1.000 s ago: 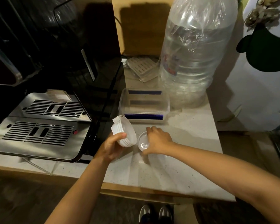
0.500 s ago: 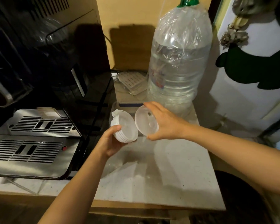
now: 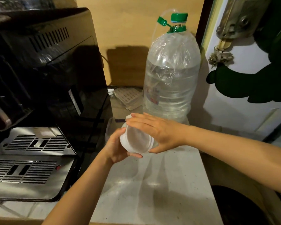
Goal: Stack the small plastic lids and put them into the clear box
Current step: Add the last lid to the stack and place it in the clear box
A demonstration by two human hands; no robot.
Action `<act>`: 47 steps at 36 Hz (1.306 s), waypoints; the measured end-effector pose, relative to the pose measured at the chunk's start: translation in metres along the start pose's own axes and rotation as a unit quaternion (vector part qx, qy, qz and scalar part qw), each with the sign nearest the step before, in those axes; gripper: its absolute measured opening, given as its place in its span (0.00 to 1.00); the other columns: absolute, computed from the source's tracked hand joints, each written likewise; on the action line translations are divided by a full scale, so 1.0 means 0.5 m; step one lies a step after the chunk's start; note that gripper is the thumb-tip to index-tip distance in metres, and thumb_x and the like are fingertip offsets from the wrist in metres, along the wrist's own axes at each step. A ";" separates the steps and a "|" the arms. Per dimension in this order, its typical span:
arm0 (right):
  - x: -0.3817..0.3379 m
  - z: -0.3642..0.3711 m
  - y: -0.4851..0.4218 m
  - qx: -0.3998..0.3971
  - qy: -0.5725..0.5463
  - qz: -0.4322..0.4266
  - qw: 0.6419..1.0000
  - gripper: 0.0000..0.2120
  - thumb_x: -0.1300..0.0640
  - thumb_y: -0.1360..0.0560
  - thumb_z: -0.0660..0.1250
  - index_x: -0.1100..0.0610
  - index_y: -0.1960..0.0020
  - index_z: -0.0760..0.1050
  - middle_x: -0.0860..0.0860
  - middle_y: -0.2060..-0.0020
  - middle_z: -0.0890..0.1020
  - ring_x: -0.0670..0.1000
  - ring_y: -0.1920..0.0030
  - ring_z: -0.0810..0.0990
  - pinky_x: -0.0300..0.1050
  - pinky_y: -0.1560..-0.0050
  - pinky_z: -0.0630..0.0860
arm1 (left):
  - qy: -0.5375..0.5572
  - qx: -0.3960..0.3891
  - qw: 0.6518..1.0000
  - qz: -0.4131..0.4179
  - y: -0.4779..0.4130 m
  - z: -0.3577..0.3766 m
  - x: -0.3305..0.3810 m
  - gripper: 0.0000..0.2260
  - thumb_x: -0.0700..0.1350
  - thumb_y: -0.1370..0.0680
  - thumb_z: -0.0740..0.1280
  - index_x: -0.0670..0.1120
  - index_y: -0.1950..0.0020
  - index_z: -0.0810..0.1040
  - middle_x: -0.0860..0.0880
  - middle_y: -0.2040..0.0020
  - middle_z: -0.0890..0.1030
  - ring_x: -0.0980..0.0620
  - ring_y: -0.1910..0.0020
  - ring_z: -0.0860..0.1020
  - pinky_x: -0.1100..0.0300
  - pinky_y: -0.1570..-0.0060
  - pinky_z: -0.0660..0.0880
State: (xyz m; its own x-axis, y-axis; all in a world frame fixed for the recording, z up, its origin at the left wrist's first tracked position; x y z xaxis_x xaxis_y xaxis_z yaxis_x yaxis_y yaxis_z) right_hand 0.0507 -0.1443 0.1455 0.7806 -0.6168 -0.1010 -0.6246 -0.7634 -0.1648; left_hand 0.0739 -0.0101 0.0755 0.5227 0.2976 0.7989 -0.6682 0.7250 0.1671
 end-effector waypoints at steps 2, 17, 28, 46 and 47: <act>0.005 0.002 -0.002 0.012 0.016 -0.009 1.000 0.42 0.53 0.33 0.73 0.60 0.27 0.53 0.60 0.27 0.62 0.55 0.26 0.53 0.51 0.28 0.54 | -0.003 -0.003 1.000 0.002 0.000 0.000 0.002 0.34 0.58 0.52 0.80 0.50 0.49 0.78 0.42 0.48 0.76 0.43 0.56 0.82 0.51 0.71 0.81; 0.023 0.021 -0.019 0.031 0.030 -0.021 0.999 0.43 0.47 0.32 0.73 0.55 0.28 0.50 0.58 0.27 0.62 0.55 0.27 0.50 0.55 0.29 0.49 | -0.039 -0.005 0.999 0.011 -0.011 -0.018 -0.002 0.39 0.58 0.50 0.80 0.50 0.42 0.73 0.41 0.44 0.73 0.41 0.51 0.77 0.52 0.67 0.82; 0.040 0.013 -0.018 0.082 -0.028 0.031 0.996 0.48 0.42 0.35 0.72 0.48 0.27 0.43 0.51 0.24 0.44 0.49 0.25 0.46 0.49 0.27 0.53 | -0.046 0.001 0.998 0.052 -0.019 -0.020 0.014 0.40 0.61 0.47 0.77 0.46 0.41 0.71 0.41 0.47 0.76 0.45 0.55 0.81 0.52 0.66 0.80; 0.105 0.011 -0.040 0.026 -0.218 0.209 0.953 0.55 0.49 0.34 0.75 0.49 0.25 0.36 0.50 0.23 0.43 0.48 0.24 0.44 0.43 0.26 0.47 | -0.596 0.305 0.735 0.109 -0.059 -0.034 0.086 0.51 0.49 0.37 0.77 0.55 0.26 0.45 0.44 0.29 0.55 0.45 0.31 0.60 0.55 0.38 0.63; 0.109 0.014 -0.044 0.023 -0.226 0.212 0.951 0.54 0.50 0.34 0.76 0.49 0.25 0.39 0.50 0.23 0.45 0.48 0.24 0.46 0.41 0.28 0.48 | -0.629 0.302 0.709 0.105 -0.063 -0.035 0.087 0.51 0.50 0.37 0.77 0.55 0.26 0.44 0.44 0.29 0.55 0.44 0.32 0.61 0.53 0.38 0.65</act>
State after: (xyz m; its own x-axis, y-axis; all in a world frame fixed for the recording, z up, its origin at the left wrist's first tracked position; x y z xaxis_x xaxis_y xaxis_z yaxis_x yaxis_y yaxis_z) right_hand 0.1072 -0.1596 0.1369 0.3969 -0.7140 -0.5769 -0.8917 -0.4490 -0.0577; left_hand 0.1268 -0.0089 0.0947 -0.2541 -0.7046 0.6626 -0.9644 0.2364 -0.1184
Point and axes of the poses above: each hand's wrist, its own y-axis away from the middle knuckle, its own z-axis out of the palm, x = y × z, the point moved 3 cm from there along -y, towards the middle knuckle
